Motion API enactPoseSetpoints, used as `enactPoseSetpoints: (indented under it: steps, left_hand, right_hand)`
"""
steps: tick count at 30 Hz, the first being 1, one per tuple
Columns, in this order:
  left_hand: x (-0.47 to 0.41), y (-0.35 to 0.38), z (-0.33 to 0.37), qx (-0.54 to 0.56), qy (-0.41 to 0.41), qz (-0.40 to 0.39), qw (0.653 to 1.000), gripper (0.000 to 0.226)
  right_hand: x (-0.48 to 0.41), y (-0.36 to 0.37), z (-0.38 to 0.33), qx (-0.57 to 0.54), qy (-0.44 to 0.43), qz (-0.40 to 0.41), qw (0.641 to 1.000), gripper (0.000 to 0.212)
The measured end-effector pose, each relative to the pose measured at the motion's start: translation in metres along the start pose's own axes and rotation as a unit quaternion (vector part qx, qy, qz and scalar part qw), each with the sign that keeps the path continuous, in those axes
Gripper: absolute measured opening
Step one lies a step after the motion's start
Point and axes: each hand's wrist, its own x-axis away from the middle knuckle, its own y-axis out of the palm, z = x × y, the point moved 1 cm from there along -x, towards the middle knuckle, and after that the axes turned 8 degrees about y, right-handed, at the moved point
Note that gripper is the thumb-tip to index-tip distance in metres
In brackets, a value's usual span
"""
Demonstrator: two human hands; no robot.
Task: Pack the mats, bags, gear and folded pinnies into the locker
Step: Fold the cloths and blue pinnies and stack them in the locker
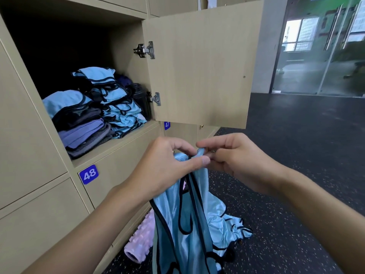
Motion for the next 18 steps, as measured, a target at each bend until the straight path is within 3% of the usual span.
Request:
enactPoseSetpoints:
  steps: [2,5,8,10,14,18]
  left_hand:
    - [0.0,0.002,-0.004,-0.023,-0.012,0.007,1.0,0.036]
    - [-0.002,0.003,-0.007,-0.056,-0.004,0.023,0.998,0.013]
    - [-0.001,0.002,-0.007,-0.079,0.027,0.032,0.996,0.019]
    - [-0.001,0.0,-0.006,-0.082,0.034,0.023,0.996,0.02]
    - [-0.002,-0.003,-0.006,-0.036,0.041,0.001,0.999,0.014]
    - [-0.002,-0.009,-0.005,-0.002,0.042,-0.014,0.999,0.01]
  right_hand:
    - [0.001,0.0,0.0,0.027,0.006,-0.001,1.0,0.036]
    - [0.0,0.0,0.002,0.026,0.006,-0.01,1.0,0.037]
    - [0.0,0.0,0.003,0.029,0.001,-0.021,0.999,0.036]
    - [0.0,-0.002,0.004,0.116,-0.028,-0.008,0.993,0.033]
    - [-0.001,-0.008,0.004,0.369,-0.097,0.035,0.924,0.027]
    - [-0.003,-0.016,0.003,0.367,-0.111,0.033,0.923,0.005]
